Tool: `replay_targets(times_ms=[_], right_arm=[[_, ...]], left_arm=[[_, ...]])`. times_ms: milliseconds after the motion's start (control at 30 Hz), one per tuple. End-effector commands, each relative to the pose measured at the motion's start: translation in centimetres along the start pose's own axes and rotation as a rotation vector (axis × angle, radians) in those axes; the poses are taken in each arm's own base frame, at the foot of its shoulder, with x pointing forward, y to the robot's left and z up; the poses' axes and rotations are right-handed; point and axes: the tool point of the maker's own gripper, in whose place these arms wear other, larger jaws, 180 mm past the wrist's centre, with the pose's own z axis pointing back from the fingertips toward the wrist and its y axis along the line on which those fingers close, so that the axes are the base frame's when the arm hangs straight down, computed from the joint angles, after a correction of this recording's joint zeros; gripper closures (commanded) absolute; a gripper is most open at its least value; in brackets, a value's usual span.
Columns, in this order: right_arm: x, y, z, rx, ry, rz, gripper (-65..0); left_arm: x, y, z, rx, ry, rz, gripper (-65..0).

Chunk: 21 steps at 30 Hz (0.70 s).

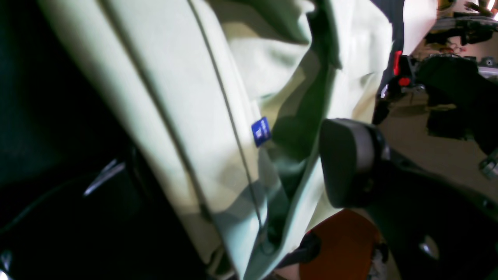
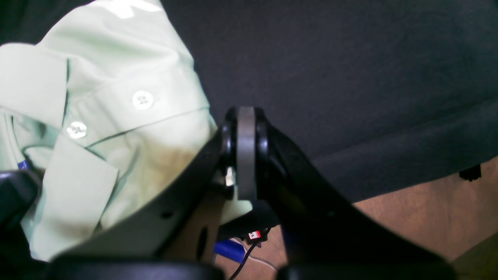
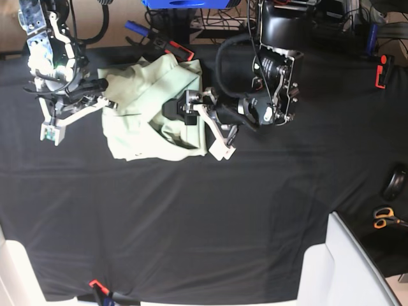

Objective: Fold the T-shirt properly
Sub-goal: 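Grasp the bundled shirt with the left gripper and drag it toward the right gripper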

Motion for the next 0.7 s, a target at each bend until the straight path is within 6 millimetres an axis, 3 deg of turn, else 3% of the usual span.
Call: replay_targets(times_ms=[0,267,367,533,667], right_arm=[[1.3,-0.1,0.3,0.000,-0.048,0.006,0.0],[1.3,-0.1,0.3,-0.001,-0.048,0.005,0.0],[1.4,-0.2,0.3,-0.002,-0.049,0.004,0.0],[1.4,-0.1,0.3,-0.002,-0.051,0.004,0.0],[1.6,-0.1,0.3,-0.001,-0.054,0.003,0.0]], left_arm=[[-0.4,0.4,-0.4,0.038,0.037,-0.008,-55.8],[-0.2,-1.8,-1.8,0.014,0.100,-0.113,-54.8],[-0.1,-1.7,-1.9,0.015,0.105,-0.113,-41.1],[-0.7,-0.8,-2.4,0.021,0.105,-0.069,-1.7],[-0.6,-0.2,-2.5,0.029,0.074,-0.054,0.0]])
